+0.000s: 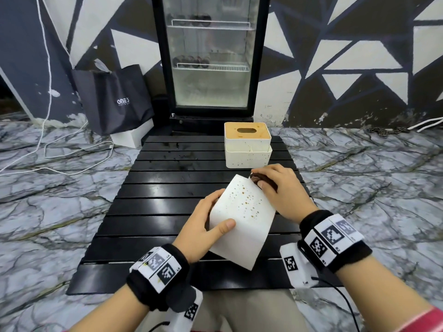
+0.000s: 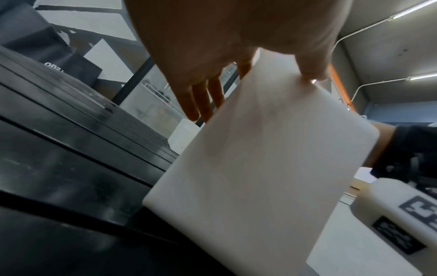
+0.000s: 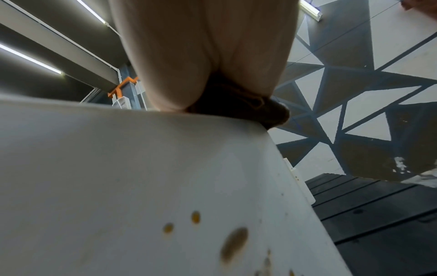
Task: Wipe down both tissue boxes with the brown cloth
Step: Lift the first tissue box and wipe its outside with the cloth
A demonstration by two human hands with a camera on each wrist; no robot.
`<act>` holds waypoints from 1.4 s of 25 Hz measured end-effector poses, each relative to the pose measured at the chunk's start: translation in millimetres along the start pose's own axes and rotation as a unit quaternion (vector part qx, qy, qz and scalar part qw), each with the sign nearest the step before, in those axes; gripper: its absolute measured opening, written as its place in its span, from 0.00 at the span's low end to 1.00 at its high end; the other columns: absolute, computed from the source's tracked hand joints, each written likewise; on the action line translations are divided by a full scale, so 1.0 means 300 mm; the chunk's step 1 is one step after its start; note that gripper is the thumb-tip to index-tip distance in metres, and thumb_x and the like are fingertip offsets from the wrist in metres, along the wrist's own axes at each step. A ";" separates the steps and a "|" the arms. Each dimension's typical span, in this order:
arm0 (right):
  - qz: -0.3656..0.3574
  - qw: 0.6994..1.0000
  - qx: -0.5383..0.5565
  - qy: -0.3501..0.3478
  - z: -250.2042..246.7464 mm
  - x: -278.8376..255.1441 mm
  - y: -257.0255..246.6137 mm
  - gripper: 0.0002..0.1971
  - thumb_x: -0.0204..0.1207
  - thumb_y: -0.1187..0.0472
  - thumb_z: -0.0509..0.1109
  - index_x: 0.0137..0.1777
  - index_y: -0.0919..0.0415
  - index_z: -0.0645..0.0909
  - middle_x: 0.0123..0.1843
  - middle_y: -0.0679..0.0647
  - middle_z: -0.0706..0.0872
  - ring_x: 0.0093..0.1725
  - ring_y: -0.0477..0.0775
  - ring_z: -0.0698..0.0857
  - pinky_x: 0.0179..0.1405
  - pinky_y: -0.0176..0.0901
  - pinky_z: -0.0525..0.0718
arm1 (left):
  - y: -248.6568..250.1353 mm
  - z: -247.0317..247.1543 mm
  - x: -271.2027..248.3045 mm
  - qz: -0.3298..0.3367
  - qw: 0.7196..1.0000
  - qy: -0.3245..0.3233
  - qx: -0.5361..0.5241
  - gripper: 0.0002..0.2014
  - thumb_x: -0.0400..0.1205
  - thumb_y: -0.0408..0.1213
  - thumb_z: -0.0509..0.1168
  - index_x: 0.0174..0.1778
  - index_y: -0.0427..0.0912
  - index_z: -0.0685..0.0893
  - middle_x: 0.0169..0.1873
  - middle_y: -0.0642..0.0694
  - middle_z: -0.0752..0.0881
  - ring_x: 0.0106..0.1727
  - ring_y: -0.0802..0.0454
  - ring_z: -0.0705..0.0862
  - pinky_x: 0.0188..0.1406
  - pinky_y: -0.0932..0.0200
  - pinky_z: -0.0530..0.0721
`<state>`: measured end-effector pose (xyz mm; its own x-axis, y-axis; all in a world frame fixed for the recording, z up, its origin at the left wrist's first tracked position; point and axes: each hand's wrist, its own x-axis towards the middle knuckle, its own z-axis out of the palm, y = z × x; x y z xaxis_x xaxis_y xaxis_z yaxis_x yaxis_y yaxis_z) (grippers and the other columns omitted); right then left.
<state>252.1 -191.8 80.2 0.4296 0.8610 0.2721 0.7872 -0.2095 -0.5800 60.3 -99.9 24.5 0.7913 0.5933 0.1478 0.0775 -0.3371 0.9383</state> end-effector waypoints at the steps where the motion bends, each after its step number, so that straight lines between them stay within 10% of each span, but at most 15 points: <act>1: -0.001 1.000 0.004 -0.002 0.000 0.002 0.000 0.16 0.79 0.61 0.62 0.66 0.51 0.76 0.62 0.50 0.77 0.64 0.54 0.67 0.63 0.33 0.58 | -0.004 -0.002 0.006 0.002 1.000 -0.026 -0.013 0.36 0.68 0.62 0.67 0.73 0.65 0.65 0.71 0.63 0.73 0.70 0.68 0.73 0.68 0.67 0.73; 7: 0.013 0.999 0.030 -0.011 -0.002 0.010 0.003 0.16 0.79 0.62 0.61 0.66 0.50 0.76 0.62 0.48 0.76 0.65 0.53 0.67 0.65 0.35 0.59 | 0.003 -0.020 0.030 -0.008 0.997 -0.064 -0.036 0.40 0.63 0.75 0.65 0.71 0.73 0.61 0.67 0.78 0.73 0.70 0.72 0.72 0.68 0.69 0.71; 23: 0.016 0.987 0.152 0.056 0.086 0.040 -0.036 0.16 0.79 0.63 0.62 0.66 0.54 0.77 0.64 0.51 0.79 0.66 0.55 0.74 0.70 0.49 0.69 | 0.075 -0.094 0.072 -0.022 1.000 -0.018 -0.010 0.27 0.70 0.65 0.56 0.68 0.81 0.65 0.68 0.58 0.76 0.67 0.64 0.75 0.75 0.52 0.67; 28: -0.025 0.988 0.148 0.048 0.100 -0.022 -0.070 0.17 0.79 0.64 0.62 0.66 0.51 0.77 0.60 0.43 0.77 0.64 0.50 0.72 0.62 0.32 0.65 | 0.079 -0.116 0.088 -0.033 0.999 -0.021 -0.033 0.30 0.69 0.63 0.59 0.70 0.75 0.69 0.69 0.52 0.78 0.69 0.57 0.77 0.76 0.46 0.67; 35: 0.012 0.984 0.170 0.057 0.087 0.020 -0.065 0.16 0.78 0.65 0.63 0.64 0.54 0.79 0.61 0.51 0.80 0.65 0.56 0.74 0.69 0.50 0.70 | 0.105 -0.123 0.114 -0.049 0.998 -0.031 -0.033 0.30 0.67 0.63 0.59 0.69 0.75 0.70 0.68 0.58 0.79 0.67 0.59 0.78 0.71 0.55 0.71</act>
<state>227.7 -170.4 73.2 0.5083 0.7957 0.3293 0.5913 -0.0445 -0.8052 67.3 -63.4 70.6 0.8183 0.5736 0.0375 0.1168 -0.2298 0.9662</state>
